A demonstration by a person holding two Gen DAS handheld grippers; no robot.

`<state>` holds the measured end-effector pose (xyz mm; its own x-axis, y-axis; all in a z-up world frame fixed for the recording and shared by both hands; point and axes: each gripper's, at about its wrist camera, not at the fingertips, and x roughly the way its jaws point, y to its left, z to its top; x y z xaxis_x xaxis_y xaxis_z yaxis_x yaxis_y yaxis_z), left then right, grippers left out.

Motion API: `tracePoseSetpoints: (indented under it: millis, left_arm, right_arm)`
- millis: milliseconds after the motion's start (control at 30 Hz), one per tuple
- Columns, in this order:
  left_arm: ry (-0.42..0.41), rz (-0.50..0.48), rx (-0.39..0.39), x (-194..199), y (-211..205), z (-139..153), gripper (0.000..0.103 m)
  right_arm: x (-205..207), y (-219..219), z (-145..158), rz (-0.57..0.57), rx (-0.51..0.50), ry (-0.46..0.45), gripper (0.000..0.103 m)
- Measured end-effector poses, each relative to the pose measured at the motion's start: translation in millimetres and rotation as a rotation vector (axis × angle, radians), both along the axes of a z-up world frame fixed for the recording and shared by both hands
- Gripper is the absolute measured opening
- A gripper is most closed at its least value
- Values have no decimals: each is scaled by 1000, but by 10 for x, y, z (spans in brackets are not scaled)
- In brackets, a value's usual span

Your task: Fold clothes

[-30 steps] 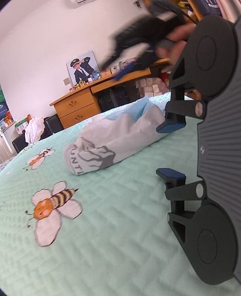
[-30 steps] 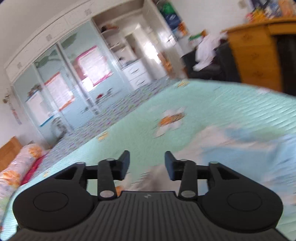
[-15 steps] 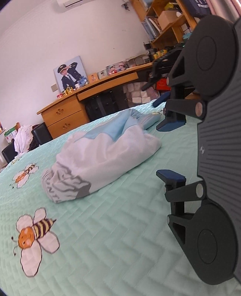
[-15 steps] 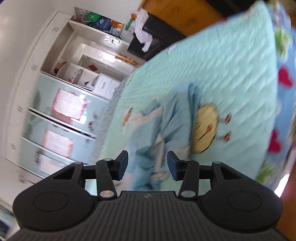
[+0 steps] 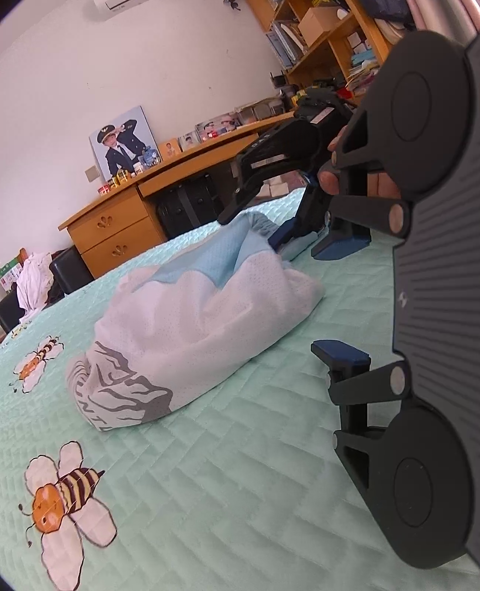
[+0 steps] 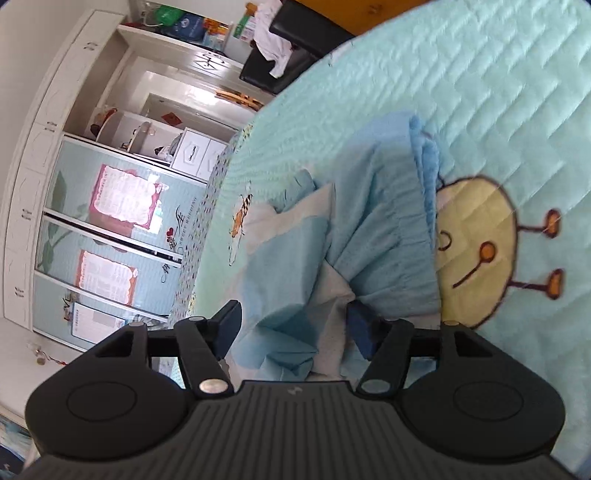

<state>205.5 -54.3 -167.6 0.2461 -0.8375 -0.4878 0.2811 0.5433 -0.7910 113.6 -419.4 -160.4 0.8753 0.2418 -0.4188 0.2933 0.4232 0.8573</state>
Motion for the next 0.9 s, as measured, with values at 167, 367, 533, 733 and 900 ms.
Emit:
tracePoseSetpoints:
  millis: [167,367,533,733,900]
  left_arm:
    - [45,-6,6,138,-234,-95,48]
    - [69,-37,4,178,-522,-104,45]
    - [123,-6,-7,212,-553,-188,39]
    - [104,-14,-2,217,-642,-62,6]
    - [77,-144,-130,-38,-1093,191,6]
  right_arm:
    - [94,4,54,24,-7,-6,2]
    - [-34,-145,303,-3,-48,-43,8]
    - [141,-132,-8,80,53,2,38]
    - [90,-140,181,50,-41,-58,1]
    - [-87,-399,649,15,-203,-129,2]
